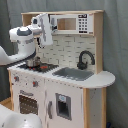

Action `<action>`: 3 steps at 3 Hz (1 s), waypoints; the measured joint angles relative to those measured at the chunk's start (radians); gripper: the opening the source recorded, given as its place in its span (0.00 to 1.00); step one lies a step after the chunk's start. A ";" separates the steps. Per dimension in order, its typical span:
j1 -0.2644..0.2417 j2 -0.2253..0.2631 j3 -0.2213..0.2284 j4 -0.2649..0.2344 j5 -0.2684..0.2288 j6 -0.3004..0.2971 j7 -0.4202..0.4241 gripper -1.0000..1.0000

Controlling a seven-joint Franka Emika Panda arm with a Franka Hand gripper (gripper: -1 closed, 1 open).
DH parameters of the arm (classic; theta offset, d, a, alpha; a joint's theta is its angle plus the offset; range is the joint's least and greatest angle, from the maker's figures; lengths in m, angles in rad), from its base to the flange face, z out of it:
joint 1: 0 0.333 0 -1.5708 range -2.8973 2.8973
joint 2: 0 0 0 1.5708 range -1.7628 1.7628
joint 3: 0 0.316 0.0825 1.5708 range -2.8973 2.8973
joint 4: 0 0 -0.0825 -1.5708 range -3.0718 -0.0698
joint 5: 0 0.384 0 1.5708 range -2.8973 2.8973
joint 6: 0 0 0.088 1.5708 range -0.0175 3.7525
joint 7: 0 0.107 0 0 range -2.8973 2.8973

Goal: Play with the kitchen

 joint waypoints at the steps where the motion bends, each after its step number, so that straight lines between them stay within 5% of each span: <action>1: -0.062 0.034 0.047 0.061 0.000 0.018 -0.013 0.00; 3: -0.188 0.057 0.166 0.184 0.000 0.036 -0.022 0.00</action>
